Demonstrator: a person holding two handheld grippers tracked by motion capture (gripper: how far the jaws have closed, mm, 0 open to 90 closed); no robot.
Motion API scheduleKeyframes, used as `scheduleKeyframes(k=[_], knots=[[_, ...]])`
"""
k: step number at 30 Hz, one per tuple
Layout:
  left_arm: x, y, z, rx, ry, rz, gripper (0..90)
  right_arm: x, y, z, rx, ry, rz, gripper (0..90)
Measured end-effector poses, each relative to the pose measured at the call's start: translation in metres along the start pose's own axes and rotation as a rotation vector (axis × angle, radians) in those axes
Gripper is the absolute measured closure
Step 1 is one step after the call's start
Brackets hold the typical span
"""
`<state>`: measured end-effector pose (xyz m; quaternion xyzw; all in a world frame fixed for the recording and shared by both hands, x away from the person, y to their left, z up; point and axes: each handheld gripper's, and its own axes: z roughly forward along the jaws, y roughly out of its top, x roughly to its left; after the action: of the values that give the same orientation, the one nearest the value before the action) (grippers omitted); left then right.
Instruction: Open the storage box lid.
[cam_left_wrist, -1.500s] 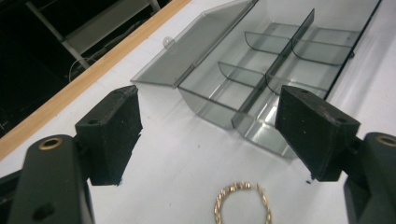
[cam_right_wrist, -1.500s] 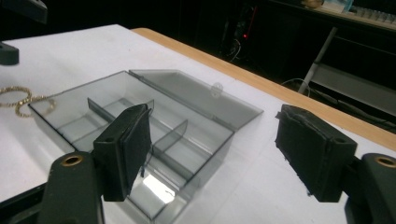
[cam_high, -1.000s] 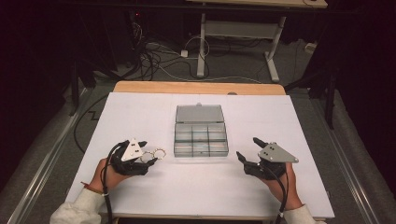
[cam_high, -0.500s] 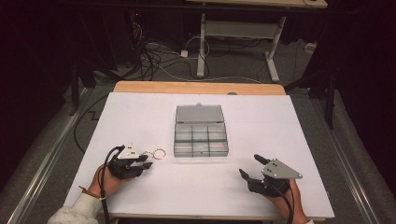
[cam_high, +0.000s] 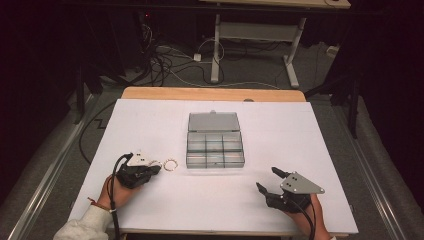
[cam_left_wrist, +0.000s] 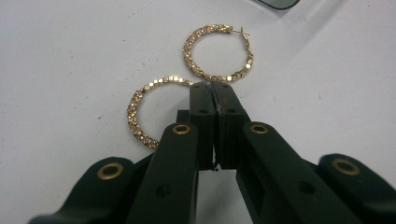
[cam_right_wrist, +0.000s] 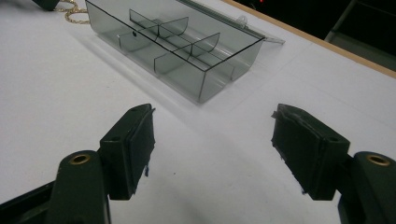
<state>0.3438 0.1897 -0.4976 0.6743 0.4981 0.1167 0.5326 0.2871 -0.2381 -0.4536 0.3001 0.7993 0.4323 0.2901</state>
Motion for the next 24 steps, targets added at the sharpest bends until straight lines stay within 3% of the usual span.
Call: scheduleKeyframes(k=[9,19,24], knots=[[-0.005,0.006,-0.01,-0.057,-0.032,0.019,86.1,-0.002,0.001,-0.003,-0.015,-0.015,-0.002,30.2],[-0.007,0.012,-0.017,-0.128,-0.071,0.0,87.8,-0.006,0.002,-0.003,-0.026,-0.029,0.016,29.8],[-0.007,0.012,-0.016,-0.127,-0.08,0.0,87.8,-0.008,0.001,-0.002,-0.024,-0.036,0.029,29.8]])
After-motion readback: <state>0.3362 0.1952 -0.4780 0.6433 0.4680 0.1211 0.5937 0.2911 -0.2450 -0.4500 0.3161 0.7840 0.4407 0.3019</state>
